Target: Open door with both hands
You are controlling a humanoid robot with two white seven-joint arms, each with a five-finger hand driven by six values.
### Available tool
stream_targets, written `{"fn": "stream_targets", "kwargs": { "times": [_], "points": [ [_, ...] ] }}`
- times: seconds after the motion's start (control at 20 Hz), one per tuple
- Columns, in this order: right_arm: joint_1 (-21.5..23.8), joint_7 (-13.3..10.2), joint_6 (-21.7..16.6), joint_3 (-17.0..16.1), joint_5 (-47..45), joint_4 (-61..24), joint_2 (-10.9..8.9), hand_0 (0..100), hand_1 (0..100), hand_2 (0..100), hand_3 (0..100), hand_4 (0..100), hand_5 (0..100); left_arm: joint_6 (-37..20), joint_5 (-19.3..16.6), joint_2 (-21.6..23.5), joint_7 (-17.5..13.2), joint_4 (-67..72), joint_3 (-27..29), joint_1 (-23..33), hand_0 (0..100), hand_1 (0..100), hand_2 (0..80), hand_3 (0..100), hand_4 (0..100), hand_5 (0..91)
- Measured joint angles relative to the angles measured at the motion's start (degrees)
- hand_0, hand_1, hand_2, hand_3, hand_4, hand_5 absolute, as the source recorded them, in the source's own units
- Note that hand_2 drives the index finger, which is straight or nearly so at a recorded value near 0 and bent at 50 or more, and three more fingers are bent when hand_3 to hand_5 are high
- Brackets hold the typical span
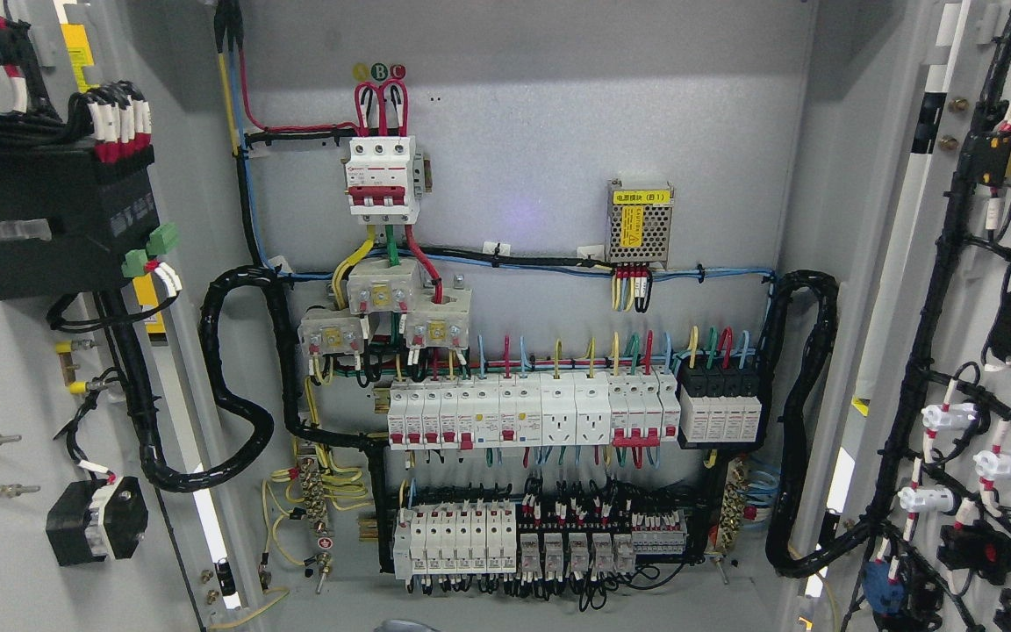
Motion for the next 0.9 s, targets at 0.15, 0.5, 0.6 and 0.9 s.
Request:
{"fn": "stream_targets", "kwargs": {
  "times": [0.15, 0.5, 0.6, 0.9],
  "points": [
    [5.9, -2.1, -4.8, -2.8, 0.2, -2.8, -1.36, 20, 12, 0, 0, 0, 0, 0.1, 0.0, 0.4, -2.3, -3.2, 0.0, -0.5, 0, 0, 0.0, 0, 0, 0.0],
    [17.8, -3.3, -14.6, -9.1, 0.4, -8.2, -3.78, 20, 12, 0, 0, 0, 0, 0.6, -0.1, 2.0, -7.1, -27.7, 0.4, 9.0, 0, 0, 0.0, 0, 0, 0.0],
    [20.2, -3.4, -18.2, -10.8, 0.4, -9.5, -4.27, 20, 12, 0, 0, 0, 0, 0.6, -0.1, 2.3, -7.3, -37.1, 1.0, 11.9, 0, 0, 0.0, 0, 0, 0.0],
    [24.4, -3.5, -24.7, -16.1, 0.4, -12.4, -5.98, 20, 12, 0, 0, 0, 0, 0.8, -0.1, 2.7, -7.6, -63.3, 2.2, 18.0, 0, 0, 0.0, 0, 0, 0.0]
  ]
}}
